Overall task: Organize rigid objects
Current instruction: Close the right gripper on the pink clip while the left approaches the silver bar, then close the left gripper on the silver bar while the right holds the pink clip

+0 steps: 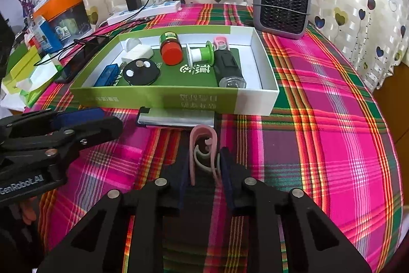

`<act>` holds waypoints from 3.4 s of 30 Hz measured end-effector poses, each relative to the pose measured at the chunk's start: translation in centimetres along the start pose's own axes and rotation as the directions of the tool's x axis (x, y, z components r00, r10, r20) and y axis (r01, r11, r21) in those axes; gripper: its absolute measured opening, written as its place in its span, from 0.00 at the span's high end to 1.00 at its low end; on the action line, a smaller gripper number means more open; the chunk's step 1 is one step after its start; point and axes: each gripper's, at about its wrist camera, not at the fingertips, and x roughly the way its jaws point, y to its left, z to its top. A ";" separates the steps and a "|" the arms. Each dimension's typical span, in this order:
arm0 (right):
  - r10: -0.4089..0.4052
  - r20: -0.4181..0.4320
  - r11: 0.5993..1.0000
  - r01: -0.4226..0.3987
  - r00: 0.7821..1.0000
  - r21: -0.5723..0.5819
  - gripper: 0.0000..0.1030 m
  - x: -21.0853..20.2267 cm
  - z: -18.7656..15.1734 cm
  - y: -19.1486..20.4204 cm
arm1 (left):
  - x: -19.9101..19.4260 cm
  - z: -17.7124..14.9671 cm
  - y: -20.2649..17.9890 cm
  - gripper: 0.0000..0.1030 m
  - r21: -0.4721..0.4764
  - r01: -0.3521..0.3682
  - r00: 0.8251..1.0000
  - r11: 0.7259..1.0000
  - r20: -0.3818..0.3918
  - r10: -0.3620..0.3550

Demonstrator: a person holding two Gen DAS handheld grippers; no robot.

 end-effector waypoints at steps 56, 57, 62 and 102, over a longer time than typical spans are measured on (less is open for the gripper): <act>0.018 0.022 0.996 -0.020 1.000 0.090 0.76 -1.5 -1.0 -7.9 | 4.7 2.1 -8.1 0.64 0.203 0.025 0.996 0.979 -0.085 -0.008; 0.020 0.021 0.996 -0.022 1.000 0.090 0.76 -1.5 -0.9 -7.9 | 4.8 2.2 -8.2 0.64 0.207 0.026 0.996 0.978 -0.085 -0.009; 0.024 0.017 0.996 -0.026 1.000 0.085 0.76 -1.3 -0.9 -8.1 | 5.4 2.5 -8.7 0.64 0.209 0.036 0.996 0.977 -0.089 -0.017; 0.020 0.017 0.998 -0.021 1.000 0.067 0.76 -0.9 -0.5 -8.2 | 4.9 1.6 -9.2 0.74 0.238 -0.003 0.998 0.971 -0.059 0.017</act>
